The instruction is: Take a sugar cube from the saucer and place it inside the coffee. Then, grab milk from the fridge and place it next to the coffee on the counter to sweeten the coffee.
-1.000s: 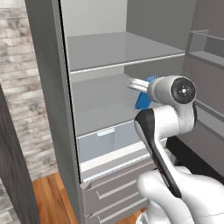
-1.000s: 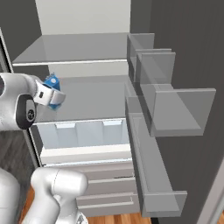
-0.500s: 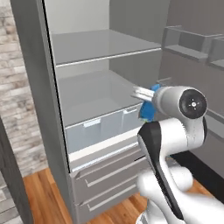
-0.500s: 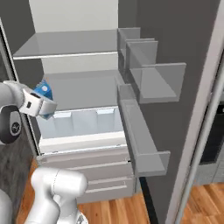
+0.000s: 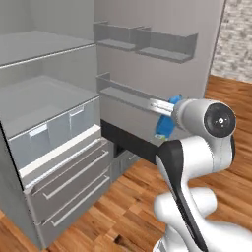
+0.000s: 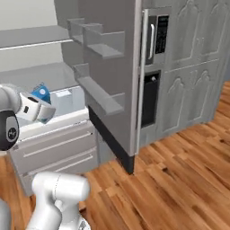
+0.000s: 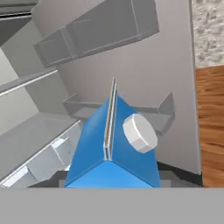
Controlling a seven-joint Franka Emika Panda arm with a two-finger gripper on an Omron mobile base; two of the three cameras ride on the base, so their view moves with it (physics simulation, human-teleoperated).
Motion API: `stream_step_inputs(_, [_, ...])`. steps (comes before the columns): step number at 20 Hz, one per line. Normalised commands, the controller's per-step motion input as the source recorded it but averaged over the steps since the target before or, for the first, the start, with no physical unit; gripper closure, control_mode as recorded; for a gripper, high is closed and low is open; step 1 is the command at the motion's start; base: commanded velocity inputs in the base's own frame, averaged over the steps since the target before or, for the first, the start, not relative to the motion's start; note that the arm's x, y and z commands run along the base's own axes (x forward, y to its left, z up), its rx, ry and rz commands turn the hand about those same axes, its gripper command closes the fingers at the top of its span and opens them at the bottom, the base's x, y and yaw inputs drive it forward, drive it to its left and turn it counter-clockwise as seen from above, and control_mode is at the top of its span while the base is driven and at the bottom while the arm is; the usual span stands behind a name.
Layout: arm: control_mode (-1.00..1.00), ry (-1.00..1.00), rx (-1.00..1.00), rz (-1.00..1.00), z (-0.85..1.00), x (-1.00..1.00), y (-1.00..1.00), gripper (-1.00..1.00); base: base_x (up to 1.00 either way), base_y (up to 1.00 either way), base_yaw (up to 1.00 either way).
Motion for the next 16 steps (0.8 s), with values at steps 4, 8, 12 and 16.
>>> stream_step_inputs(4, [1.0,0.0,0.0,0.0,0.0,0.0,0.0,1.0,-0.98,0.0,-0.69])
stream_step_inputs(8, [1.0,0.0,0.0,0.0,0.0,0.0,0.0,1.0,-0.84,-0.01,-0.74])
stream_step_inputs(12, [1.0,0.0,0.0,0.0,0.0,0.0,0.0,1.0,-0.63,-0.43,-0.69])
stream_step_inputs(16, [1.0,0.0,0.0,0.0,0.0,0.0,0.0,1.0,-0.18,-0.75,-0.56])
